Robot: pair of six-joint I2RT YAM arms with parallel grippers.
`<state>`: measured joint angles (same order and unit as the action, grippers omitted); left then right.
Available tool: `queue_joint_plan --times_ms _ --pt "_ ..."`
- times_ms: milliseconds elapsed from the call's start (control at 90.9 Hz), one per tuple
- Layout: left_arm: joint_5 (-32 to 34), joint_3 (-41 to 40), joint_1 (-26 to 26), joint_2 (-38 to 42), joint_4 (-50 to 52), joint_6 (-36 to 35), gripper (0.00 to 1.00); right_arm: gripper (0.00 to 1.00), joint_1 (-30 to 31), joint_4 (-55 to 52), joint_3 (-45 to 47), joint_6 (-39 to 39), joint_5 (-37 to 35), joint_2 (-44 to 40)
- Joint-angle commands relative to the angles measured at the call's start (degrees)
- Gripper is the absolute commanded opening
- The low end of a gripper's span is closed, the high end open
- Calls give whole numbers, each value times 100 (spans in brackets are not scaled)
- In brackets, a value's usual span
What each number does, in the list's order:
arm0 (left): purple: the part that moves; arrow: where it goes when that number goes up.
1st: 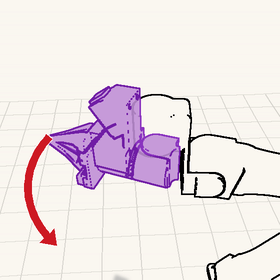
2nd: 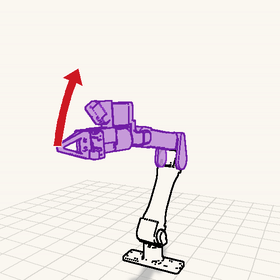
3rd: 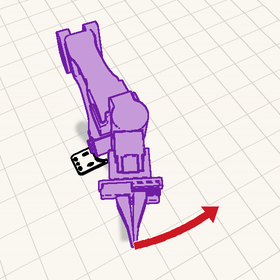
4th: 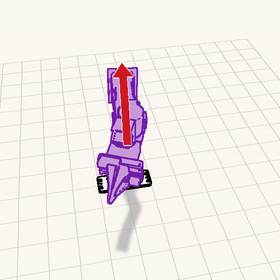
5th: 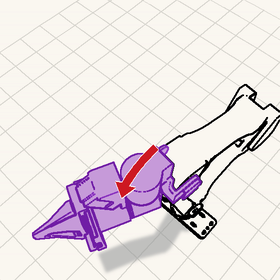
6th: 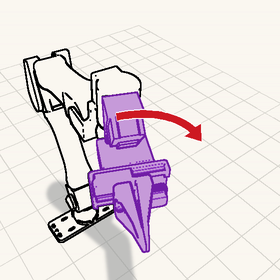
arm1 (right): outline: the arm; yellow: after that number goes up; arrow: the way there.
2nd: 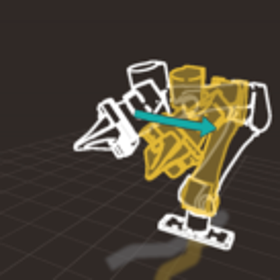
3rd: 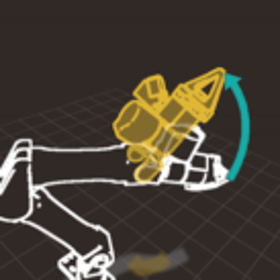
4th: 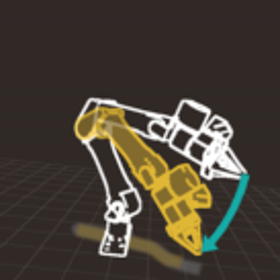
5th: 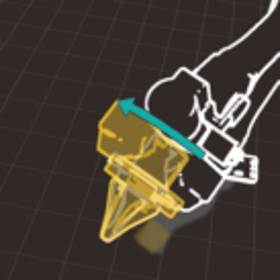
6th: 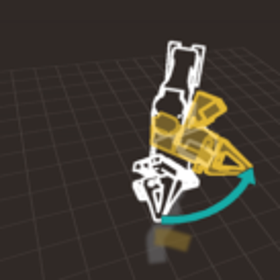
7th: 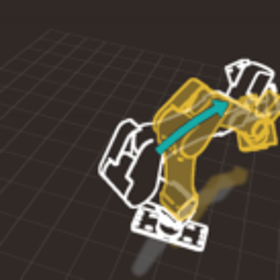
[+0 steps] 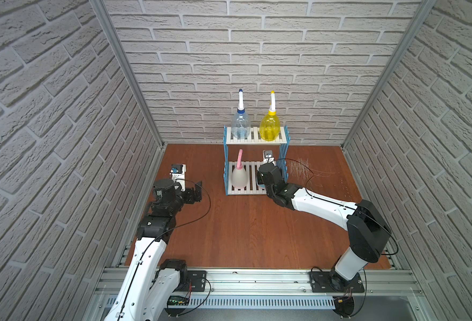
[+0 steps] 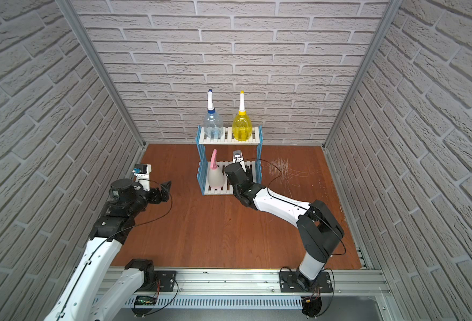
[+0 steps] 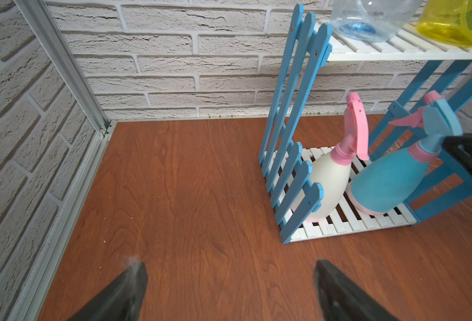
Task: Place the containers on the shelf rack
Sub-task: 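Place the container on the shelf.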
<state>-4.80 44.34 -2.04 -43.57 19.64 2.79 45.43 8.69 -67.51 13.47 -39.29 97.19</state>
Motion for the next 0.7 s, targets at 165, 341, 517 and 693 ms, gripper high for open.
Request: queue_joint_plan --times_ms 165,341,517,693 --pt "-126 -62 35 -43 -268 -63 98 7 -41 110 -162 152 -131 58" --pt "-173 -51 37 -81 -275 -55 98 23 -37 -79 -202 278 -158 90" --pt "-197 -57 37 -88 -268 -57 98 37 -52 -139 -211 305 -168 66" --pt "-219 -50 37 -108 -279 -55 98 55 -55 -165 -227 311 -172 50"
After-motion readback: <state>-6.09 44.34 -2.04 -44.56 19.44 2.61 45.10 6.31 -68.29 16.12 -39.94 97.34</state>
